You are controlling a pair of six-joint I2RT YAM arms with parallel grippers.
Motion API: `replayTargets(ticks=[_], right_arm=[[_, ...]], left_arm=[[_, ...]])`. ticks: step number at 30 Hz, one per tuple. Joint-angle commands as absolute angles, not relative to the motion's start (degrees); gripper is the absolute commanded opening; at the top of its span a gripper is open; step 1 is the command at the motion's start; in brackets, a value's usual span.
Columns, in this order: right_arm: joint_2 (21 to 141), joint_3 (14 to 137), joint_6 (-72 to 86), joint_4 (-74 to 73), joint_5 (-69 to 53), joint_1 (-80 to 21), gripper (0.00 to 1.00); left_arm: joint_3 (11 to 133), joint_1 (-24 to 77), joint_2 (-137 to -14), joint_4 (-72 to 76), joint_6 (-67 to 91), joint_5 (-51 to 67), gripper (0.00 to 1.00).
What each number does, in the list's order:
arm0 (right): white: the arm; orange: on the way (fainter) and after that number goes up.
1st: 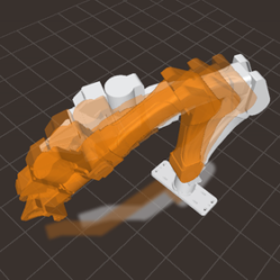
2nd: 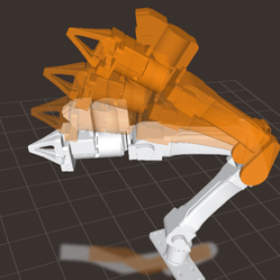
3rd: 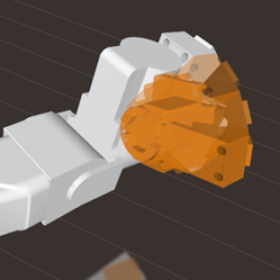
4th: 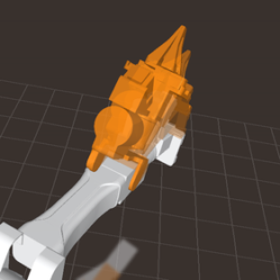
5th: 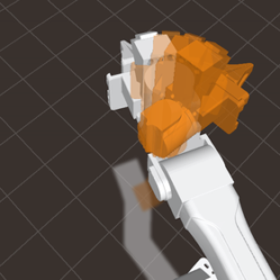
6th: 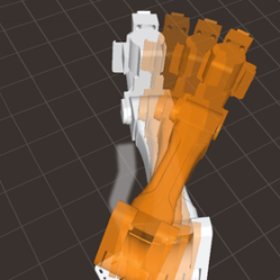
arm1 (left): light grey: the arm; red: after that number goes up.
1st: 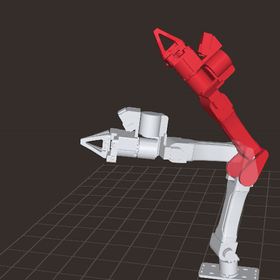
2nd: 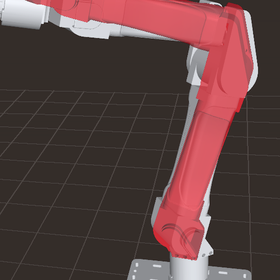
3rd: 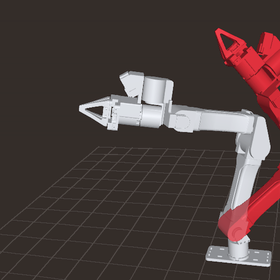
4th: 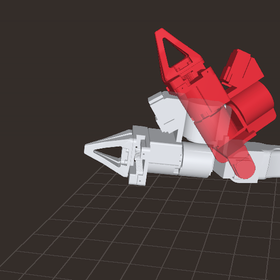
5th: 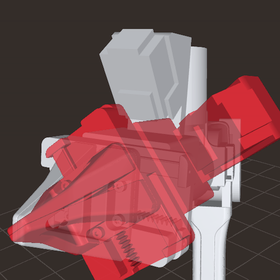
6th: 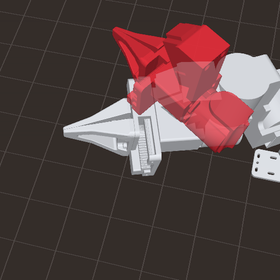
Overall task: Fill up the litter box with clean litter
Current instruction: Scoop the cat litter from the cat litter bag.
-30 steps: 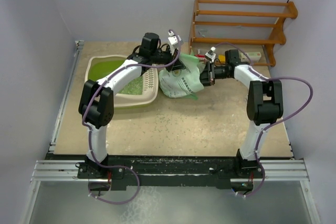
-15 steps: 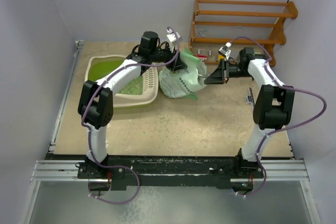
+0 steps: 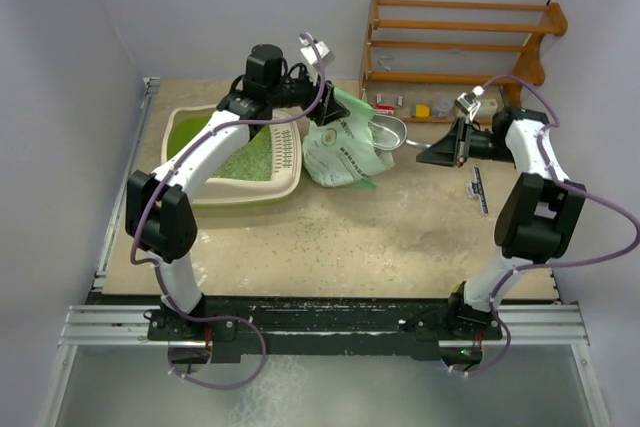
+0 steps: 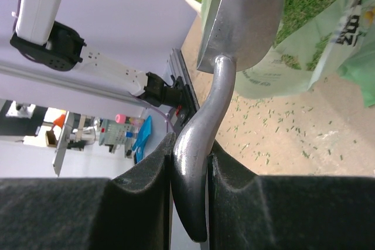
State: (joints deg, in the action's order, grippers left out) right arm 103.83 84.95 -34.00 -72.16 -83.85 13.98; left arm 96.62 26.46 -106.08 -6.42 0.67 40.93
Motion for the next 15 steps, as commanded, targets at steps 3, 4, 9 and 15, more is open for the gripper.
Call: replayTargets(ticks=[3,4,9,15], right_arm=[[92.4,77.5,-21.8,-60.1,-90.1,15.4,0.00],[91.0,76.0,-18.9,-56.8,-89.9,15.6,0.00],[84.6,69.0,-5.1,-41.7,-89.0,17.0,0.00],[85.9,74.3,-17.7,-57.7,-86.4,19.6,0.00]], left_arm=[[95.3,25.8,-99.6,-7.3,-0.3,39.5,0.66],[94.9,25.8,-99.0,-7.3,-0.4,39.2,0.67],[92.9,25.8,-96.4,-7.4,-0.1,38.6,0.67],[91.6,25.8,-93.4,-7.7,0.0,37.2,0.68]])
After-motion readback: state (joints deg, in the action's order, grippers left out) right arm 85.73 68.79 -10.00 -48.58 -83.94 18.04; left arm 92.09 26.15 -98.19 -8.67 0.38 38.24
